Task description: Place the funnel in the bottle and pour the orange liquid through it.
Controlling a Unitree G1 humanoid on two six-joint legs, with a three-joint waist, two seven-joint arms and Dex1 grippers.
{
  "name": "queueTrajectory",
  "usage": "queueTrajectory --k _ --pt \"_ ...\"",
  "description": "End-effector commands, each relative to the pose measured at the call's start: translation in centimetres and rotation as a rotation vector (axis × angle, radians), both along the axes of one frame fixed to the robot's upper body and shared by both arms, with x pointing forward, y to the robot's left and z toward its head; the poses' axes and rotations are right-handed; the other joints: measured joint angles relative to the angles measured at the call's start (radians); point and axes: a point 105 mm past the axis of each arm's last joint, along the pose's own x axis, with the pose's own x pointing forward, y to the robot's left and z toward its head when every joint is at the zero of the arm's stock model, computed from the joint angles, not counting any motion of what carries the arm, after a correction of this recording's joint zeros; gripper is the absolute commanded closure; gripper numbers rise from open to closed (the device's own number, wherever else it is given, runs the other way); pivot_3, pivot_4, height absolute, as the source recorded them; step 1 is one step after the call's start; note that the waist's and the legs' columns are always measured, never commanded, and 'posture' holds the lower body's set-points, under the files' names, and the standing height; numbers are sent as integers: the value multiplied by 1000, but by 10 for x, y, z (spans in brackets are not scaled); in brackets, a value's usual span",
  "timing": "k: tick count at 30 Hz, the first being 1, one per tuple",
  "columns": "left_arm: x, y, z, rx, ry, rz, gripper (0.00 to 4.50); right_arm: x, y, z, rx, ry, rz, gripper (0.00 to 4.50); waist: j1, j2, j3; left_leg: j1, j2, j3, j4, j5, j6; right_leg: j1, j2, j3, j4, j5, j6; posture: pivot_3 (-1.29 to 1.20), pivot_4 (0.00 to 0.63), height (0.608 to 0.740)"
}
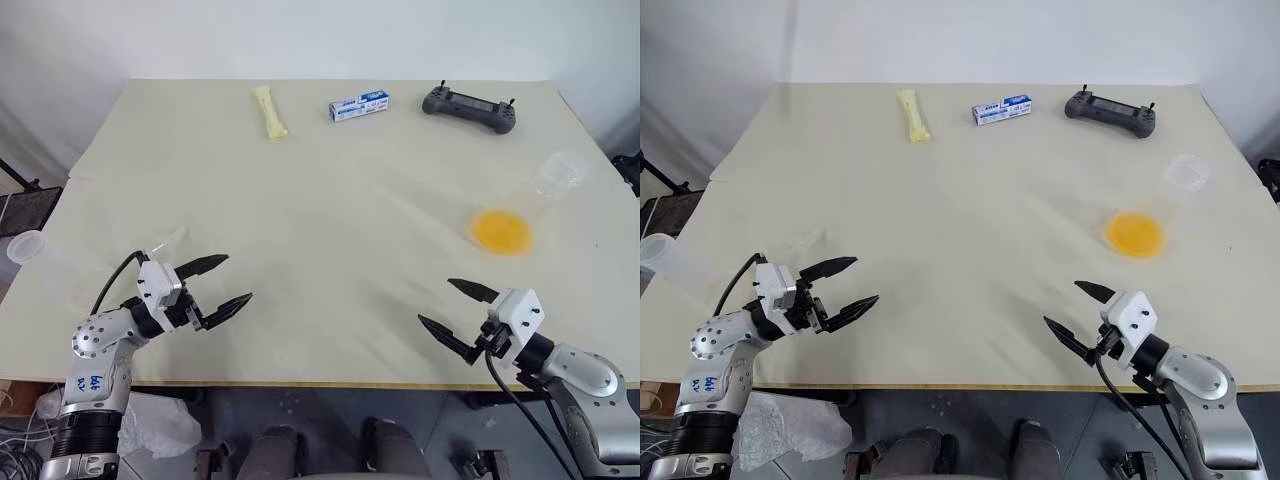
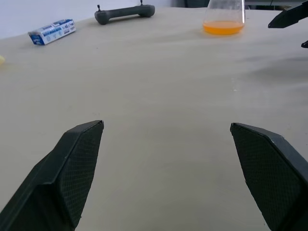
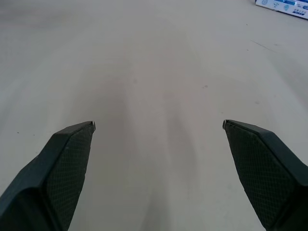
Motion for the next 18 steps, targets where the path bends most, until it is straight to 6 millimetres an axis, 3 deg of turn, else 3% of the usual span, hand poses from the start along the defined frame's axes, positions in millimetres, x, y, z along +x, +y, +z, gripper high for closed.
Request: queueTrajectory --k 1,12,18 --pt "1 -1 8 -4 -30 -9 0 1 3 12 8 -54 5 20 1 0 0 0 0 0 0 0 0 0 0 0 0 0 0 0 150 740" --pt "14 4 15 -66 1 121 0 10 10 13 26 -60 34 20 0 0 0 0 0 0 0 0 0 0 0 0 1 0 0 0 150 740" --pt "6 18 27 -110 -61 233 0 18 17 13 34 -51 97 20 -2 0 0 0 0 0 0 0 0 0 0 0 1 0 0 0 150 740"
